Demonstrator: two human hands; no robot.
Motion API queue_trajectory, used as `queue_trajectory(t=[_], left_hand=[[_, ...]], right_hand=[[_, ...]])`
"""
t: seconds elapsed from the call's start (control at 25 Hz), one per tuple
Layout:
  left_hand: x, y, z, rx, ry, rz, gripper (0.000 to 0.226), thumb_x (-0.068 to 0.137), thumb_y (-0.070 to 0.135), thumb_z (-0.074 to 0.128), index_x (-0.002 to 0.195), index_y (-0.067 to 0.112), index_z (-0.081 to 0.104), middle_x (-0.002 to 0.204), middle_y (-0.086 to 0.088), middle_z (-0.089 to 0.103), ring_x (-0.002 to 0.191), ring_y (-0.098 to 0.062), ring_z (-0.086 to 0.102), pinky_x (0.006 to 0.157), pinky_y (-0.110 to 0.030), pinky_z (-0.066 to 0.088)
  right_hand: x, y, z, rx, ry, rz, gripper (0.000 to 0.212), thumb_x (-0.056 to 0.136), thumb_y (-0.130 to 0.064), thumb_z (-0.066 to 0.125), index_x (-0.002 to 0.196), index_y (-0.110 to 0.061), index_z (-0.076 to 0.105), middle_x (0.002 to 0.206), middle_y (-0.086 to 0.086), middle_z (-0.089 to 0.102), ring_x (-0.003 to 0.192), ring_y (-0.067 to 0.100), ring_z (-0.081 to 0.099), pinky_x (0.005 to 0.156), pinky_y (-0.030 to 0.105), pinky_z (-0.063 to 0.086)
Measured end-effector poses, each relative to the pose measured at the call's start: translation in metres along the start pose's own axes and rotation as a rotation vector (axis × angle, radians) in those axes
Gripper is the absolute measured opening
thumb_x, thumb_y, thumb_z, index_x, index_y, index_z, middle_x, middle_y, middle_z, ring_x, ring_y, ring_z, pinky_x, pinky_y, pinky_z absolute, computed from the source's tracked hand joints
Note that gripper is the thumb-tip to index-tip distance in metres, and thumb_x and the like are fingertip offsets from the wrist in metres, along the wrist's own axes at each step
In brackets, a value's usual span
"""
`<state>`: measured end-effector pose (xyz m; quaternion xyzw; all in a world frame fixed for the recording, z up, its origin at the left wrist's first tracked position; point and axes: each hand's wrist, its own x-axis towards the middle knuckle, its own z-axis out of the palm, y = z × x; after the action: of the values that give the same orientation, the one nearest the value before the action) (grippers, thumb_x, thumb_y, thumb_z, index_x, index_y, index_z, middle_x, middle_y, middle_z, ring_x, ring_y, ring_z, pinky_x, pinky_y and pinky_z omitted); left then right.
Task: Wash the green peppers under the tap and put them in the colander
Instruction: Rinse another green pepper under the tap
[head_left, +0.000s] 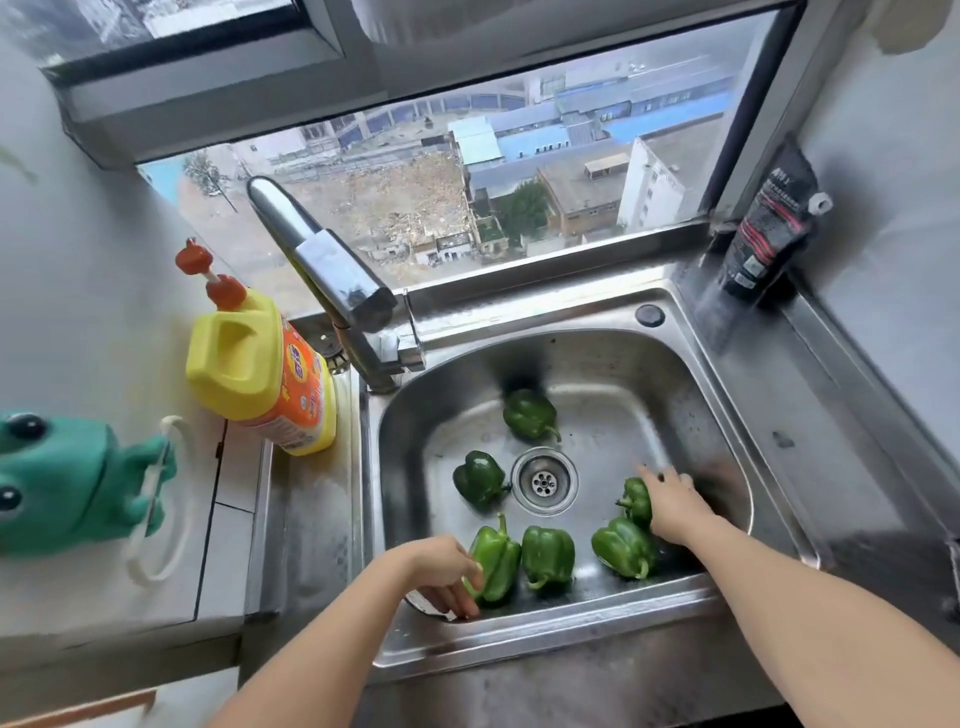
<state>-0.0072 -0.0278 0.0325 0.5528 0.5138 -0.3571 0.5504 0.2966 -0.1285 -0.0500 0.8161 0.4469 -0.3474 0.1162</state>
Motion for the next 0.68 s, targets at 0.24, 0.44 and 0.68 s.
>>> queue_trajectory(t=[0.24, 0.44, 0.68], left_hand=[[-0.003, 0.003, -0.007, -0.042, -0.070, -0.017, 0.030, 0.094, 0.026, 0.047, 0.115, 0.006, 0.054, 0.103, -0.018, 0.070, 0.067, -0.016, 0.068, 0.068, -0.025, 0.055], [-0.011, 0.038, -0.018, -0.468, 0.079, 0.154, 0.034, 0.095, 0.033, 0.049, 0.118, 0.009, 0.057, 0.104, -0.006, 0.066, 0.081, -0.017, 0.065, 0.076, -0.030, 0.053], [-0.043, 0.085, -0.035, -1.285, -0.216, 0.364, 0.064, 0.090, 0.058, 0.044, 0.123, 0.005, 0.056, 0.120, -0.025, 0.059, 0.100, -0.039, 0.063, 0.090, -0.048, 0.052]], right_hand=[[-0.010, -0.005, -0.010, 0.031, -0.022, 0.119, 0.079, 0.062, -0.036, 0.081, 0.127, -0.014, 0.043, 0.128, 0.012, 0.033, 0.124, 0.032, 0.035, 0.099, 0.038, 0.043], [-0.028, -0.046, -0.077, 0.403, 0.075, -0.077, 0.086, 0.055, -0.045, 0.083, 0.130, -0.023, 0.047, 0.122, 0.008, 0.044, 0.114, 0.029, 0.051, 0.097, 0.039, 0.047], [-0.092, -0.117, -0.150, 0.441, 0.100, -0.626, 0.082, 0.062, -0.045, 0.082, 0.134, -0.033, 0.044, 0.116, -0.007, 0.046, 0.105, 0.007, 0.049, 0.092, 0.019, 0.037]])
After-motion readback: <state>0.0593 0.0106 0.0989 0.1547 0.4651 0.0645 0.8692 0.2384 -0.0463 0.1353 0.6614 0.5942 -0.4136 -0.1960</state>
